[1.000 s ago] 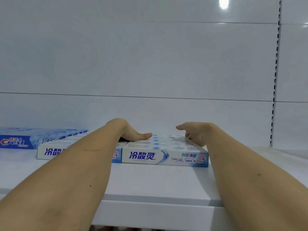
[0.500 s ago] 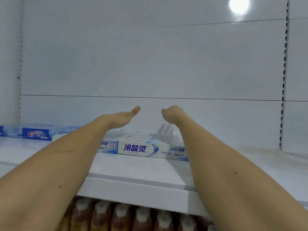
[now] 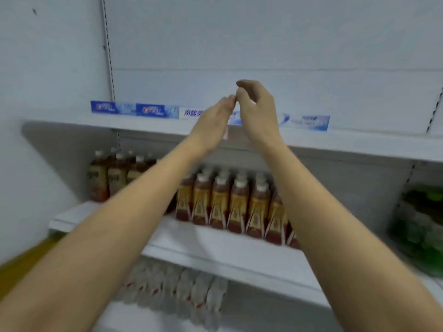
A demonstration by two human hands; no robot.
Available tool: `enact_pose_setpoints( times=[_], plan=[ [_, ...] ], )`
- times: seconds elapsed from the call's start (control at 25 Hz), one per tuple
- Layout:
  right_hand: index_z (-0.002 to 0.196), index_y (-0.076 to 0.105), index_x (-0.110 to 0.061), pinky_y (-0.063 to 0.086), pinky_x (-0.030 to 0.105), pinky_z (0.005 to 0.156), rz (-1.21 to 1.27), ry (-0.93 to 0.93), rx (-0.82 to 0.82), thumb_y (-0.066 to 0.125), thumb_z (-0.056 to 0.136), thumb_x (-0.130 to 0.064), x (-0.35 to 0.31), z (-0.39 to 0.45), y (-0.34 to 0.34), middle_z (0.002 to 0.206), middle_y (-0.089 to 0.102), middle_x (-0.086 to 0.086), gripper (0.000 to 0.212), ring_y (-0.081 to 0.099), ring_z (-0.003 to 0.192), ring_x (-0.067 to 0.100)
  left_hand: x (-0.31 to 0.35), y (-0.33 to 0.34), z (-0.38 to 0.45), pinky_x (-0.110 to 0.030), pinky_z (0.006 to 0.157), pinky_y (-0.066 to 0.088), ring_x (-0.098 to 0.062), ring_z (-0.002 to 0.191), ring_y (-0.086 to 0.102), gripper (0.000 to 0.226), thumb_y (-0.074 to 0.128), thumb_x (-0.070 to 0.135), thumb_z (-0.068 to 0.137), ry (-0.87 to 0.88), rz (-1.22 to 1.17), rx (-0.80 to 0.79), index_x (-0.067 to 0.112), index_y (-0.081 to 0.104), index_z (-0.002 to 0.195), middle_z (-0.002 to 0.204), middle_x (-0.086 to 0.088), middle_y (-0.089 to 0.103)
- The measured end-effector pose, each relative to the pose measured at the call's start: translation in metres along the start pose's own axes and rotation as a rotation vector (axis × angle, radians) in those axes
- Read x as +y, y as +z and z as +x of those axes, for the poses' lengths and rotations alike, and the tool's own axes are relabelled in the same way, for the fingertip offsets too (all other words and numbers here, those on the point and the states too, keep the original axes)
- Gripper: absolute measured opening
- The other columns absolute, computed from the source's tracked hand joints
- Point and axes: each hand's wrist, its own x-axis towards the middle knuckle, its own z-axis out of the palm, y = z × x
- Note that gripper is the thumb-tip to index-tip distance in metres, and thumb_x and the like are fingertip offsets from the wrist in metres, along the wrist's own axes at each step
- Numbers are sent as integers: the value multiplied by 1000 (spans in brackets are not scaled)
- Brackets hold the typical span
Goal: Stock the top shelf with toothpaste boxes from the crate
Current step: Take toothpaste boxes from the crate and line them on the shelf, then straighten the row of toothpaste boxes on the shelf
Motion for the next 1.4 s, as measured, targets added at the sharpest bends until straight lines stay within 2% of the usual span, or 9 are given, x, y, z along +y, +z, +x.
enact_pose_setpoints(
  times=[0.16,0.28,0.4,0.56,0.84,1.04,1.2,1.32,1.4],
  plan=[
    [113,61,-23,51,32,96,74,80,-25,48,98,-12,21,-178,43,115,65,-5,24,61,108,9,-55,7,-182,-19,114,28,-3,138,39,31,35,33,105,-107,-180,82,34,48,133,141,17,48],
    [121,58,-31,46,27,101,-56,463,-193,47,102,-24,78,-310,56,122,59,-15,23,54,114,-2,-107,19,-301,-16,108,35,0,130,45,35,33,35,106,-469,-226,30,29,55,132,136,16,54],
    [134,54,-23,44,36,106,-187,880,-290,46,102,-31,136,-418,42,135,56,-7,34,53,123,12,-165,40,-397,-20,103,36,-8,132,43,44,29,42,105,-820,-157,-171,25,51,140,141,9,51],
    [134,52,-13,47,32,89,-283,1320,-368,46,102,-26,187,-537,-1,131,58,3,35,59,102,19,-208,74,-504,-31,108,30,-25,134,44,41,35,29,106,-1167,-50,-355,8,51,137,144,-10,50],
    [105,60,-7,50,46,93,-313,1761,-503,51,97,-20,283,-715,-44,111,66,11,18,61,107,35,-280,143,-705,-42,81,39,-51,104,51,23,47,11,102,-1701,68,-510,-5,60,91,90,-29,53],
    [130,45,-3,49,46,91,-547,1866,-467,57,94,-26,382,-839,-47,125,54,17,45,54,112,38,-387,193,-818,-40,92,40,-36,121,52,27,52,15,100,-1724,72,-547,4,54,124,127,-21,55],
    [138,34,-3,39,47,101,-784,1777,-430,62,89,-30,468,-924,-30,137,40,19,63,42,126,41,-480,222,-871,-42,102,41,-36,126,49,60,63,29,92,-1484,409,-545,8,41,144,142,-17,48],
    [137,32,2,30,44,107,-960,1655,-367,59,89,-27,524,-973,-17,139,36,22,61,35,129,39,-541,240,-915,-42,110,39,-29,133,43,84,64,42,87,-1539,348,-404,15,20,154,153,-9,36],
    [131,36,4,31,43,104,-1060,1568,-254,54,91,-21,547,-993,-20,134,43,25,50,40,126,40,-567,251,-935,-37,102,44,-24,123,50,76,62,38,90,-1589,282,-367,14,24,151,146,-7,44]
  ],
)
